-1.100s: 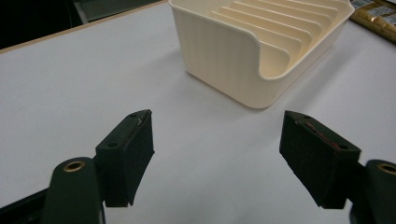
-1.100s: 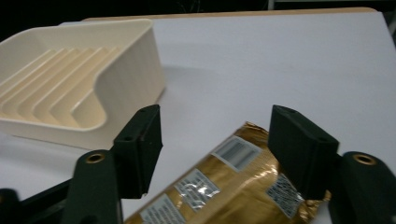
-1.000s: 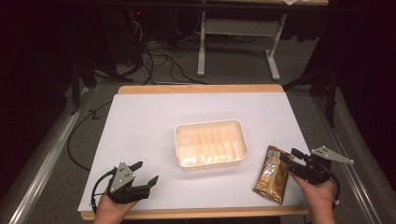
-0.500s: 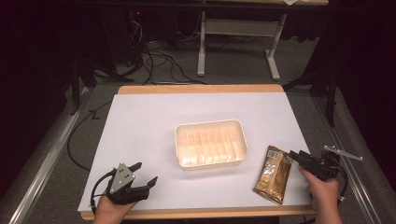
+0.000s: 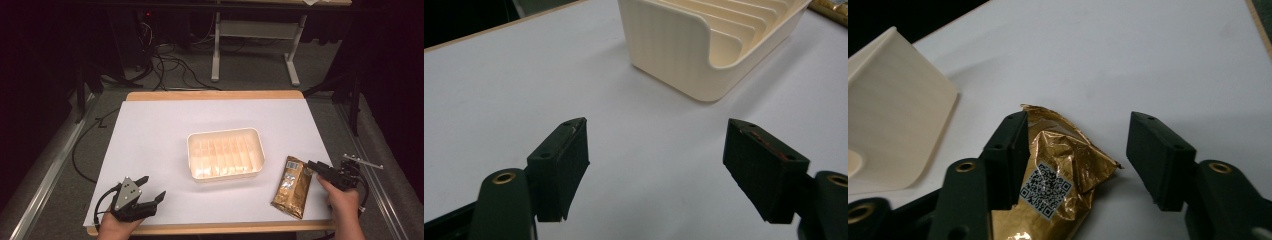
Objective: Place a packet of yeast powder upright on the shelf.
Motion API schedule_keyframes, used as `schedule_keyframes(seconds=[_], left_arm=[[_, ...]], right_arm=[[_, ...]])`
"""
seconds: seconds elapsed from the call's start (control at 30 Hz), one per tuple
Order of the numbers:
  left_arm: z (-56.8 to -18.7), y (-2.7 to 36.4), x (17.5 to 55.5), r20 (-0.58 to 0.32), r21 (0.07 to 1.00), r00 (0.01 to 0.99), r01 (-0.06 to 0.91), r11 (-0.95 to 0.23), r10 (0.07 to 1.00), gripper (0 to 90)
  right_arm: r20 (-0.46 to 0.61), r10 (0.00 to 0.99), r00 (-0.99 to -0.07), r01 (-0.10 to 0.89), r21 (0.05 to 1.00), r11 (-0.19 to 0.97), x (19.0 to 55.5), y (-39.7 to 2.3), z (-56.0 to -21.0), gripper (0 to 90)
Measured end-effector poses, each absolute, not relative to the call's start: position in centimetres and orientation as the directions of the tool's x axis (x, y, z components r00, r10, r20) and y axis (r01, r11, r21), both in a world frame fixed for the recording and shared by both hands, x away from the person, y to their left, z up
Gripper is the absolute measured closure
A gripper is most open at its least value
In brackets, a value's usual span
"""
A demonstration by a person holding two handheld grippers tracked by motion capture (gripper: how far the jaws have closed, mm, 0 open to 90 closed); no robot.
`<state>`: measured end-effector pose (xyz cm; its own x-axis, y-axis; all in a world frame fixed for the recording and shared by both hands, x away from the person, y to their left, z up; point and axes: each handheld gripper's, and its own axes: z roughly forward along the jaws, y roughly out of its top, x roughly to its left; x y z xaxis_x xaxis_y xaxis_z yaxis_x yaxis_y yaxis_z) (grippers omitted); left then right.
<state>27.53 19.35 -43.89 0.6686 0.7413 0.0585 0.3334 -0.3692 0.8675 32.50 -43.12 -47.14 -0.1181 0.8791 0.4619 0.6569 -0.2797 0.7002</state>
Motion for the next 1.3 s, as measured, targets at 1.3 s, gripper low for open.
schedule_keyframes(seconds=[1.3], left_arm=[[-43.0,17.1,29.0,0.066,0.904,0.706,0.257,-0.343,0.705,27.1]], right_arm=[[0.32,0.942,-0.107,0.692,0.704,-0.16,28.3,-43.6,-46.8,90.0]])
